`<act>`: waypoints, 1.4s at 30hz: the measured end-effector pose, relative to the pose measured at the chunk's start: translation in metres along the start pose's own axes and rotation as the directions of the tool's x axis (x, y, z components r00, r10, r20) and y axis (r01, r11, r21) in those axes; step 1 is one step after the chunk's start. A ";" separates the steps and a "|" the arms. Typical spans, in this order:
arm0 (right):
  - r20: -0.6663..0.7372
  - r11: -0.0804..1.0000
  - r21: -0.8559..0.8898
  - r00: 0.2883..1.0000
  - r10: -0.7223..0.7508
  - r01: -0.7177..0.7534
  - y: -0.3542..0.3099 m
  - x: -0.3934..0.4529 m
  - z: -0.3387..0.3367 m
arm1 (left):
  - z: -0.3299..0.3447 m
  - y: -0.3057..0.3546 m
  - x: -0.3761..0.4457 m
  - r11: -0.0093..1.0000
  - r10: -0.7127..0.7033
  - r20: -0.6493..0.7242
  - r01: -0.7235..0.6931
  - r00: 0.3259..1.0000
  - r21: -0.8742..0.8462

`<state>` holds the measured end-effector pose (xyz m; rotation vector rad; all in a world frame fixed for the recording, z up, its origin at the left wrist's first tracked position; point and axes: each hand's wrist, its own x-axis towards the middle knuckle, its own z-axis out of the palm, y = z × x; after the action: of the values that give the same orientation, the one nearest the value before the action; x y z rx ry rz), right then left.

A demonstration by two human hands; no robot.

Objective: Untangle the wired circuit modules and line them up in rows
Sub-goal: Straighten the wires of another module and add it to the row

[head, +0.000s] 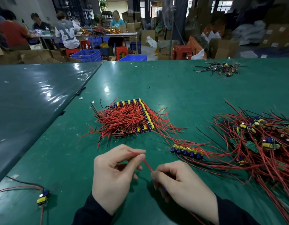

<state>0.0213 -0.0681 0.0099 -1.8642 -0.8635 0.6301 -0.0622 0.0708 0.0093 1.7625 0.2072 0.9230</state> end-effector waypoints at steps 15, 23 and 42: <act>0.066 0.993 -0.078 0.994 -0.088 0.093 0.003 -0.001 0.000 | -0.005 0.000 0.002 0.997 -0.074 -0.257 0.068 0.964 -0.029; -0.198 0.990 0.028 0.971 -0.131 0.140 -0.002 0.001 -0.004 | -0.014 -0.005 0.015 0.846 -0.493 -0.140 0.435 0.859 -0.310; -0.457 0.575 0.745 0.887 0.071 0.338 -0.010 0.005 -0.007 | -0.021 -0.009 0.013 -0.016 -0.680 0.433 0.579 0.591 -0.815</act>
<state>0.0266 -0.0649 0.0211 -0.9857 -0.2910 0.3646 -0.0644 0.0970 0.0101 0.3311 0.4151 0.2249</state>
